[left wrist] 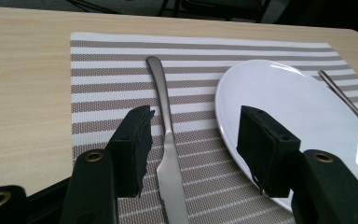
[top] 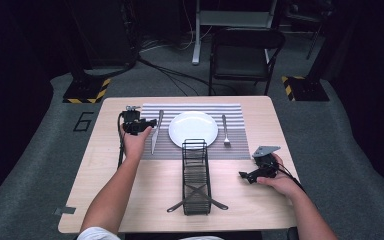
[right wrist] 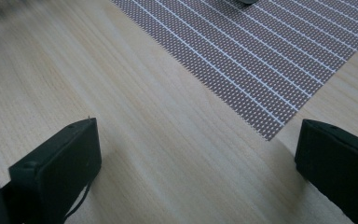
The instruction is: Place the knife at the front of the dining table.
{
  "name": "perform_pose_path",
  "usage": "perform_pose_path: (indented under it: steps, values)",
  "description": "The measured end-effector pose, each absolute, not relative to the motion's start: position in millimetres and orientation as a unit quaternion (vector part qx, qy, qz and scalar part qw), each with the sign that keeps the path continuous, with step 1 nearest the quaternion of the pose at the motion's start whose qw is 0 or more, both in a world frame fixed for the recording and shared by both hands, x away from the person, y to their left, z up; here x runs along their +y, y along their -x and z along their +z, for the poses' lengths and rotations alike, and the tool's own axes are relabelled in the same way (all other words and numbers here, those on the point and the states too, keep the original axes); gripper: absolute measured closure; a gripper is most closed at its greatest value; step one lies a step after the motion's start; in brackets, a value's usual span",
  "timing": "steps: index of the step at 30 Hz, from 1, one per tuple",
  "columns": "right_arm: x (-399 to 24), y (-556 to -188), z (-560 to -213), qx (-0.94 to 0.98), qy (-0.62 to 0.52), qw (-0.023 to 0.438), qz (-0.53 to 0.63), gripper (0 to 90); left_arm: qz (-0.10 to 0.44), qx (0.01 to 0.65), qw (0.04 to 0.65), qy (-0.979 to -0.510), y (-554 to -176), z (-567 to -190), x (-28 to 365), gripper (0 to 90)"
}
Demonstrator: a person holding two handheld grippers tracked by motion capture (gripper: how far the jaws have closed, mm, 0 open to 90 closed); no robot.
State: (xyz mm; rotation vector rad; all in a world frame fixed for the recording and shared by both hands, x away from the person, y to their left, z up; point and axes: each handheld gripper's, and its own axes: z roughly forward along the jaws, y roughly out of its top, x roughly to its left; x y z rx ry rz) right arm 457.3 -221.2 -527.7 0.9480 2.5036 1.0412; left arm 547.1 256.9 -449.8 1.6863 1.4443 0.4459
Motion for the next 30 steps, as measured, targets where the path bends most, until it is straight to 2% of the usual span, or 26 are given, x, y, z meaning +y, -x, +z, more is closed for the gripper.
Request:
perform_pose_path:
  steps: [13, 22, 30]
  values:
    - [-221.1, -457.2, -527.8, 0.863, -0.328, 0.135, 0.359, 0.0, 0.178, 0.531, 0.419, -0.715, -499.1, -448.7, 262.1, 42.4]
    - [-221.2, -457.2, -527.8, 0.864, -0.327, 0.135, 0.359, 0.0, 0.16, 0.532, 0.416, -0.72, -471.6, -469.6, 270.5, 39.7]
    - [-221.0, -456.5, -527.7, 0.862, -0.331, 0.137, 0.358, 0.0, 0.147, 0.535, 0.386, -0.737, -451.9, -496.3, 283.0, 37.3]
